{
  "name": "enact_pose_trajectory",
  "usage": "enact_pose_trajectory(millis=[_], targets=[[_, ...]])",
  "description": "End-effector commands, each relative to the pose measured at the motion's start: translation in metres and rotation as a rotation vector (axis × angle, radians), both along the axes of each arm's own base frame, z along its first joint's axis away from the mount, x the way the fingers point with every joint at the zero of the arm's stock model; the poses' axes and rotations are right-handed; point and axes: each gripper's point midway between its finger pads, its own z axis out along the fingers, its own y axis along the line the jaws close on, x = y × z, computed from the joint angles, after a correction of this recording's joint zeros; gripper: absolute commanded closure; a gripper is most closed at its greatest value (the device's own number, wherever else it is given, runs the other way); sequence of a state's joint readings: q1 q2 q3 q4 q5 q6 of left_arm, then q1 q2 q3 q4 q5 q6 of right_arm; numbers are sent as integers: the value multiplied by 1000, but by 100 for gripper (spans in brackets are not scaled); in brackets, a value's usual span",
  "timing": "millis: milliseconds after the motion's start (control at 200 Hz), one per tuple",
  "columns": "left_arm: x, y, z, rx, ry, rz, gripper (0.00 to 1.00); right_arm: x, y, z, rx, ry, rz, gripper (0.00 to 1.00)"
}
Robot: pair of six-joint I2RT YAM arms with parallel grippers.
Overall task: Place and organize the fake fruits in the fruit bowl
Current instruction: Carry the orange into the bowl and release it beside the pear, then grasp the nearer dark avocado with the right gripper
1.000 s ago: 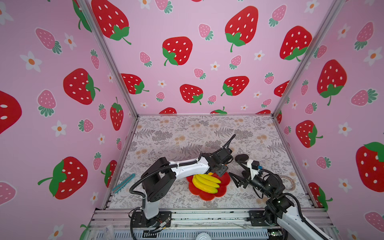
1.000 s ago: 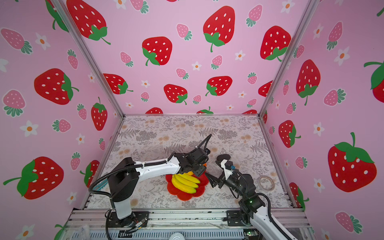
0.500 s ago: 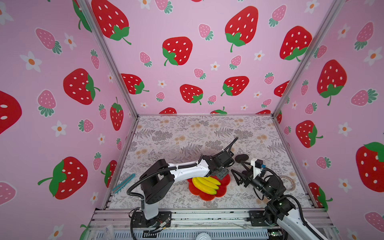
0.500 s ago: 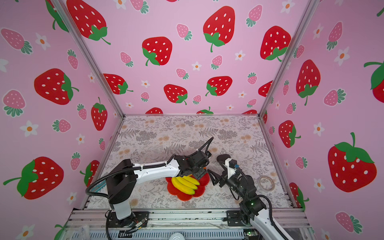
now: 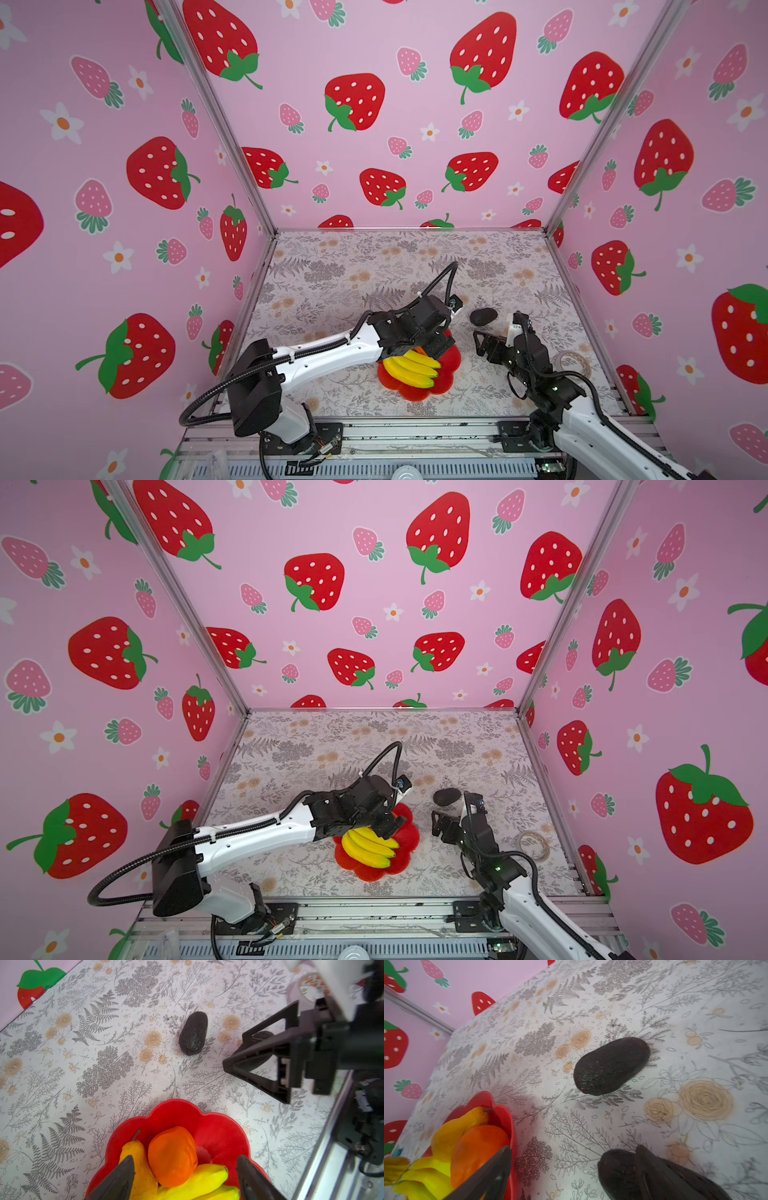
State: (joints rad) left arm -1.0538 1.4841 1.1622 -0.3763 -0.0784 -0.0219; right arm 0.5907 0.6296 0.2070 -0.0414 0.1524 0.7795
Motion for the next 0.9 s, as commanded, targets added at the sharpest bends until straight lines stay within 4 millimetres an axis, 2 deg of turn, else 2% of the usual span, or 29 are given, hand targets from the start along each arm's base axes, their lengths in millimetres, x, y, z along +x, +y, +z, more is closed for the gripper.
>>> enact_pose_trajectory(millis=[0, 85, 200, 300, 400, 515, 620, 761, 846, 896], targets=[[-32, 5, -7, 1, 113, -134, 20, -2, -26, -4, -65, 70, -138, 7], [-50, 9, -13, 11, 186, -189, 20, -6, -36, -9, -101, 99, -178, 7], [-53, 17, -20, 39, 196, -194, 20, -13, -42, -24, -139, 176, -200, 7], [-55, 19, -18, 30, 196, -207, 20, -17, -46, -31, -194, 218, -196, 6], [-55, 19, -20, 14, 197, -216, 20, -17, -35, -33, -207, 220, -115, 3], [-51, 18, -22, 17, 200, -209, 20, -17, -2, -28, -129, 180, 67, 3], [-48, 17, -24, 9, 196, -205, 20, -24, 0, -40, -135, 204, 98, 3], [-44, 17, -24, -4, 201, -187, 20, -23, 9, -42, -134, 208, 147, 4], [-43, 18, -22, -12, 208, -181, 20, -23, 12, -47, -144, 228, 163, 9], [-42, 19, -22, -10, 207, -180, 20, -24, 12, -52, -148, 247, 167, 15]])
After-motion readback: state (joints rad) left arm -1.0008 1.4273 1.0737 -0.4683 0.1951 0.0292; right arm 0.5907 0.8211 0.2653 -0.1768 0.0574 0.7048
